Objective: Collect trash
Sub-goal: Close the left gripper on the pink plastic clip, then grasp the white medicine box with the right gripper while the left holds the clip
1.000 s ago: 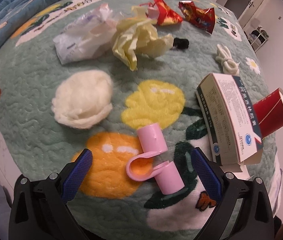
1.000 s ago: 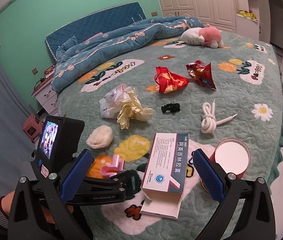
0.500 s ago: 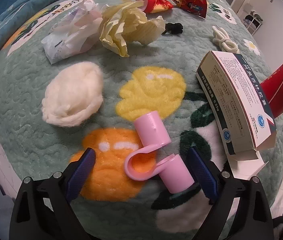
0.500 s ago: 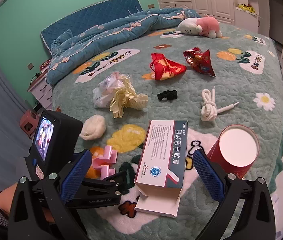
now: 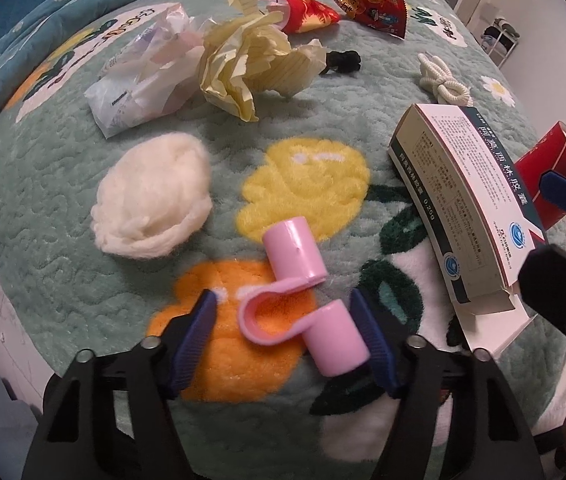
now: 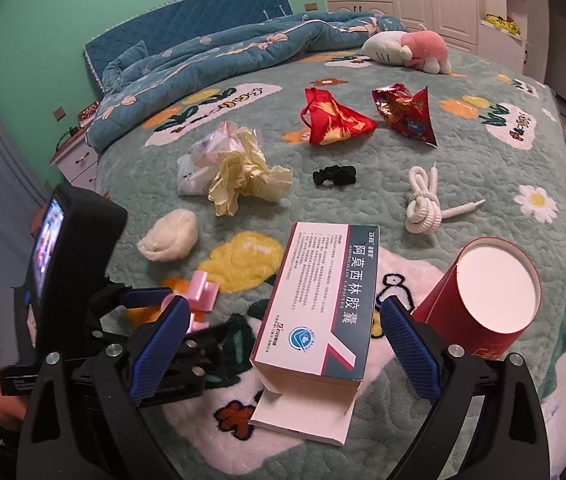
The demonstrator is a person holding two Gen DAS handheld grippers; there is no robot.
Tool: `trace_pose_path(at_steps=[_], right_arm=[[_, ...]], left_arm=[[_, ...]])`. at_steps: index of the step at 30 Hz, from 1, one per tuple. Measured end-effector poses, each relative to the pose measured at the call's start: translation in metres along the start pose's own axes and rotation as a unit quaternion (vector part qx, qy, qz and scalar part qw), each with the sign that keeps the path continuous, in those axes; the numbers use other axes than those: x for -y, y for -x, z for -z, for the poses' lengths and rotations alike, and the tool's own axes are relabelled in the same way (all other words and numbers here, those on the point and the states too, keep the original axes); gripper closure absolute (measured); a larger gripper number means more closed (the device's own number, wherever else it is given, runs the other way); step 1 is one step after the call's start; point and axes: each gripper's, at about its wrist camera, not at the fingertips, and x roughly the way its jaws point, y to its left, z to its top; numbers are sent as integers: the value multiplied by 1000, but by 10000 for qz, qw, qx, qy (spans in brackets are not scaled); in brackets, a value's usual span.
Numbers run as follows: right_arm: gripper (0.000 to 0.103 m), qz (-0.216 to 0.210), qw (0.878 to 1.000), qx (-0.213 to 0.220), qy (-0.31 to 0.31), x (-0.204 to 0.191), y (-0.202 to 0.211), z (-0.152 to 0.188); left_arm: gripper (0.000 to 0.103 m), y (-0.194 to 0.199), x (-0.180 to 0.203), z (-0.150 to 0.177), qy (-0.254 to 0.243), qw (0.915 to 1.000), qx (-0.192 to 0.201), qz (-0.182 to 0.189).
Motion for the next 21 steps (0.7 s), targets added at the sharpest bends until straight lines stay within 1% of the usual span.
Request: trace_pose_path(at_steps=[3,6,10,21], right_arm=[[9,13,10000,3,22,-1,0,1],[9,3,10000,21,28,-2,2,0],[9,16,10000,33,23,-1,3,0],[9,34,10000,63,17,-1,6,0]], left_arm=[[46,0,0,-1,-29,10000,1,51],[49,-1,1,0,-72,10000,11,56],[49,-3,5,0,-158,9999,54,17],[50,-1,4,3,-174,9998,103,67]])
